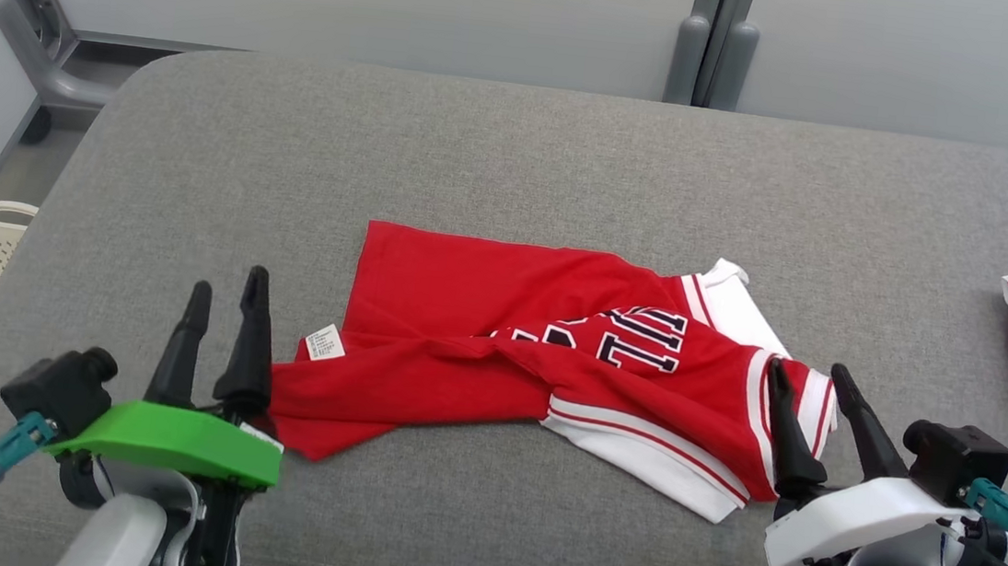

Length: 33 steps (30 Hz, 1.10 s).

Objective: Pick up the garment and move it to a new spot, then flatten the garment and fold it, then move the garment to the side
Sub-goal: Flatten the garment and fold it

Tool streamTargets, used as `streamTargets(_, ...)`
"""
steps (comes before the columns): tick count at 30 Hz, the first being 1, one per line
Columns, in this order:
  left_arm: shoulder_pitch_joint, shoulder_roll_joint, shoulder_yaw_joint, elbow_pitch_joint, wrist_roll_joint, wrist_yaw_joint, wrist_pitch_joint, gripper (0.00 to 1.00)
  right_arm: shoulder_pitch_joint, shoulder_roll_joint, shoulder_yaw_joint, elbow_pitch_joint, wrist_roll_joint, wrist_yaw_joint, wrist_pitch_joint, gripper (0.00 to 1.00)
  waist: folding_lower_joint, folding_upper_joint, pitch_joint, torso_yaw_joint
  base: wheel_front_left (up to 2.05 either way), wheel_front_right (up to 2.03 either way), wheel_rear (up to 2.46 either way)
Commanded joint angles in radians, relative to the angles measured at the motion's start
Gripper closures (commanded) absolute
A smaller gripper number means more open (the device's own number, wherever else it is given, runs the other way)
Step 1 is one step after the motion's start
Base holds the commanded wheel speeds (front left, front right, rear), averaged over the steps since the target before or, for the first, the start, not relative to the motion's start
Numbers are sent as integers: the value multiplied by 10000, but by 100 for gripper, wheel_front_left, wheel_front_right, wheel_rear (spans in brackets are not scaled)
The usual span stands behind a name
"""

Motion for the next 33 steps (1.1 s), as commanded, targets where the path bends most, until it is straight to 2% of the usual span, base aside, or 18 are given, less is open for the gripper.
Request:
streamTargets(1, 260, -36, -45, -37, 97, -187, -21, 0, 72, -23, 2, 107, 159, -9, -125, 0, 0, -1, -76, -39, 0, 0, 0)
streamTargets(4, 560, 26, -264, -24, 286, -518, -23, 0, 132, -25, 55, 374, 200, -7, -241, 0, 0, -1, -157, -84, 0, 0, 0)
streamTargets(10, 1239, 114, -455, -35, 802, -859, -23, 0, 283, -25, 81, 760, 94, -7, -243, 0, 0, -1, -295, -145, 0, 0, 0)
streamTargets(21, 2190, 74, -375, 206, 1650, -794, -23, 0, 868, -25, 40, 1158, -56, -7, -55, 0, 0, -1, -409, -122, 0, 0, 0)
streamTargets(33, 2155, 71, -318, 114, 1827, -753, -24, 0, 899, -25, -17, 1311, -340, -9, 234, 0, 0, -1, -311, -152, 0, 0, 0)
